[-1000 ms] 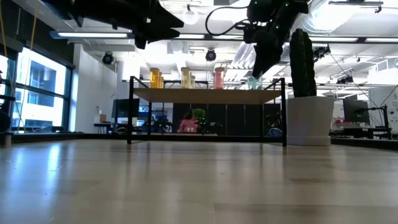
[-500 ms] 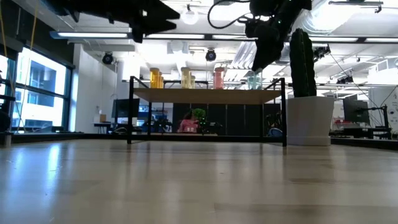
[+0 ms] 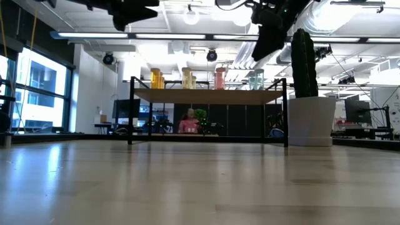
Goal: Pick and place medicine bottles onto shelf by color
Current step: Return to Home Position
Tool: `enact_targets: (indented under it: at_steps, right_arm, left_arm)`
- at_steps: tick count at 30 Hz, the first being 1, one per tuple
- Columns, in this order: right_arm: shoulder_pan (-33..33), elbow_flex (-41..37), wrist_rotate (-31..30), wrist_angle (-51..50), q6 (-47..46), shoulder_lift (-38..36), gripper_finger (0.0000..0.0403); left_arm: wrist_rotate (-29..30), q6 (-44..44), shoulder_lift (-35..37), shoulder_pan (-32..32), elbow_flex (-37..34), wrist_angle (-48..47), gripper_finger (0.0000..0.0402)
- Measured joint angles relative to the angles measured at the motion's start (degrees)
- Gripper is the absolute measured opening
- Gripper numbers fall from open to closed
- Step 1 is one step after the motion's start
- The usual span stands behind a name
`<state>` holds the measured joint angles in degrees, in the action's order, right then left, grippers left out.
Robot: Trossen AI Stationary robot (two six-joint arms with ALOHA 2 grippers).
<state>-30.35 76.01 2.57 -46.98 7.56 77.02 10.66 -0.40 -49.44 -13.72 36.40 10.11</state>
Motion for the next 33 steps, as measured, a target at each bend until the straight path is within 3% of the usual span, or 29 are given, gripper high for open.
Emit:
enact_targets:
  at_steps: [6, 13, 27, 33]
  right_arm:
    - [0.0, 0.0, 2.8, 2.5, 0.2, -1.1, 0.017]
    - [0.0, 0.0, 6.5, 4.9, 0.4, -2.8, 0.017]
    - [6.5, 0.0, 8.3, 5.6, 5.4, -4.4, 0.017]
    - [7.5, 0.0, 9.5, 12.2, 9.4, -4.5, 0.017]
  left_arm:
    - [-0.1, -0.4, 1.2, 0.3, -0.3, -2.9, 0.0195]
    - [-0.1, -3.1, 3.0, 2.1, -10.5, 7.6, 0.0195]
    - [-3.1, -8.0, 17.5, 3.5, -25.8, 13.0, 0.0195]
    - [-3.1, -8.0, 24.5, 5.3, -29.6, 13.5, 0.0195]
